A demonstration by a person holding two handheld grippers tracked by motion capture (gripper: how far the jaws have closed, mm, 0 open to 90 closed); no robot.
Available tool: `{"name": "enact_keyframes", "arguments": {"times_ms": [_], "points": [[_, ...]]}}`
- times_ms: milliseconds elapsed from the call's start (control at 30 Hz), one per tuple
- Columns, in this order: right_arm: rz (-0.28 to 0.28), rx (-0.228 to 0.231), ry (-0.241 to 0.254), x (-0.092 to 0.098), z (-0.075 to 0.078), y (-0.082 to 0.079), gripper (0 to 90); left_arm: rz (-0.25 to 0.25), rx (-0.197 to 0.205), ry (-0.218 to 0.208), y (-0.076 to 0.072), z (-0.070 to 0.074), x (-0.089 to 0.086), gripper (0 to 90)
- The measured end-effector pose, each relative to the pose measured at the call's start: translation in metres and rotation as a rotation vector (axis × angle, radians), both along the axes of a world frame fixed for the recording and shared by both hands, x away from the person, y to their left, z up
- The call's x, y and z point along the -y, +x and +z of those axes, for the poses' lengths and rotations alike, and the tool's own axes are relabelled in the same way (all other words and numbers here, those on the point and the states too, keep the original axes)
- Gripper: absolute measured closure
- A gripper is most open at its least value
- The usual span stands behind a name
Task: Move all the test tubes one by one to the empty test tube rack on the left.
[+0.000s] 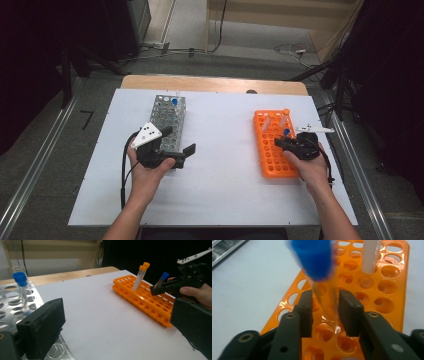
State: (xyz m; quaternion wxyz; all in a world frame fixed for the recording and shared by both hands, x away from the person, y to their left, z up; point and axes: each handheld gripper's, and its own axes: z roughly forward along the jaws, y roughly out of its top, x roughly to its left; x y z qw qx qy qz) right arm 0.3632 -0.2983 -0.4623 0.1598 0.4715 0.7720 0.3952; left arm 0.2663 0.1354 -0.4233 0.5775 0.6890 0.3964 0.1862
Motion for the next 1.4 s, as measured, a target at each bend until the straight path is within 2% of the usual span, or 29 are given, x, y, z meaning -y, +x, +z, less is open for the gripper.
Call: {"name": "enact_keyframes", "arguments": {"times_ms": [267, 467, 600, 700, 767, 967, 1133, 1400], "points": [[-0.034, 0.039, -0.061, -0.005, -0.001, -0.004, 73.9, -0.007, -0.002, -0.002, 0.0, -0.001, 0.004, 0.0], [-0.049, 0.029, -0.022, -0.001, -0.001, -0.002, 75.3, -0.016, 0.001, -0.007, 0.0, 0.0, 0.005, 0.0], [-0.062, 0.067, -0.01, 0.001, 0.001, -0.005, 75.4, -0.019, 0.002, -0.004, 0.0, 0.0, 0.007, 0.0], [-0.054, 0.08, 0.013, 0.005, 0.002, -0.006, 75.4, -0.024, 0.006, -0.003, -0.001, 0.0, 0.008, 0.0], [-0.048, 0.093, 0.01, 0.006, 0.004, -0.008, 75.4, -0.027, 0.006, 0.001, -0.001, 0.0, 0.009, 0.0], [-0.043, 0.138, 0.036, 0.008, 0.013, -0.015, 75.3, -0.031, 0.007, 0.004, -0.002, 0.0, 0.01, 0.0], [-0.015, 0.145, 0.065, 0.006, 0.021, -0.02, 75.4, -0.04, 0.008, 0.006, -0.003, 0.0, 0.014, 0.0], [0.084, 0.164, 0.077, -0.01, 0.031, -0.03, 75.4, -0.079, 0.005, 0.01, -0.005, -0.001, 0.025, 0.0]]}}
